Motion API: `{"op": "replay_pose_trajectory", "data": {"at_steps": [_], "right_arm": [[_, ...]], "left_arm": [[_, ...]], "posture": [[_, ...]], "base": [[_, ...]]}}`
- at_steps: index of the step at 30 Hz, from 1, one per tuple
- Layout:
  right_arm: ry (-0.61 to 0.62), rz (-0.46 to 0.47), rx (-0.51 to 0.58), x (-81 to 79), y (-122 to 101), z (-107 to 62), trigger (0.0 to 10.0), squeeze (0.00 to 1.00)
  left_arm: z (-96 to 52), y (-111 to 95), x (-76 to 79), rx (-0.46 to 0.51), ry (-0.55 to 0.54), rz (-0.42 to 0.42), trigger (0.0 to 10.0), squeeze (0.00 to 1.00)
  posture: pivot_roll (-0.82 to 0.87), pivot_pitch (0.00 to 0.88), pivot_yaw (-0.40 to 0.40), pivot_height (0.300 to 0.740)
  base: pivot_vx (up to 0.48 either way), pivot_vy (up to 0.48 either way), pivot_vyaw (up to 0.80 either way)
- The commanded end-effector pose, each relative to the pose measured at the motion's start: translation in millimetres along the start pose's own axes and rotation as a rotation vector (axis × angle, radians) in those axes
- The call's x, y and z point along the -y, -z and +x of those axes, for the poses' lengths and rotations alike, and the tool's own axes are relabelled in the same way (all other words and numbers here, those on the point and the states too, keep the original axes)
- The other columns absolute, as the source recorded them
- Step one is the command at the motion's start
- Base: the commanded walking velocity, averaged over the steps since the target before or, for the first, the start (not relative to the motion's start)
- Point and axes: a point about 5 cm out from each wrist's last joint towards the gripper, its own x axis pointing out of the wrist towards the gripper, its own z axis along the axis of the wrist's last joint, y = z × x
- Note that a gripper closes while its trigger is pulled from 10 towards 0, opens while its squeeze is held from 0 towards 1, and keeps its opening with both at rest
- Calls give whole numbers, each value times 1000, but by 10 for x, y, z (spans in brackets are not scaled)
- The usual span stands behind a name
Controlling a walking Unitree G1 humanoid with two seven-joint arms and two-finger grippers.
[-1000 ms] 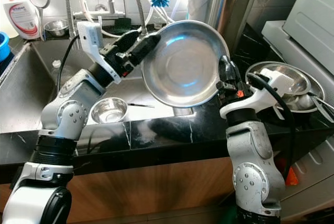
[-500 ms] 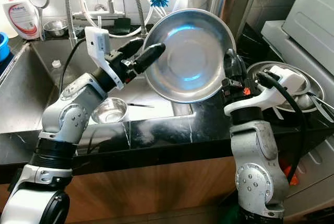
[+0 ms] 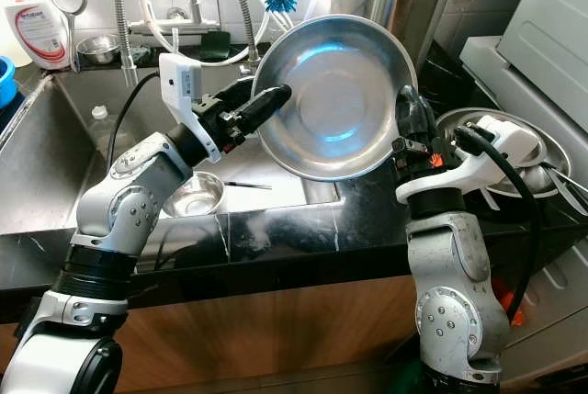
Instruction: Kitchen organization
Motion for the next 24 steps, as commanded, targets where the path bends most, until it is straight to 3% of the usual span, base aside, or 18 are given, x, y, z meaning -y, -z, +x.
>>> {"op": "replay_pose_trajectory", "data": {"at_steps": [1,24], "right_arm": [[-37,-13,33,-65,-77,13,10000,0],[-27,-28,28,-58,-70,18,10000,0]], "left_arm": [[-8,-44,10,20,1,19,0,0],[18,-50,31,38,4,-7,0,0]], "posture": [[20,32,-41,740],[16,32,-38,740]], "base": [[0,0,0],[0,0,0]]}}
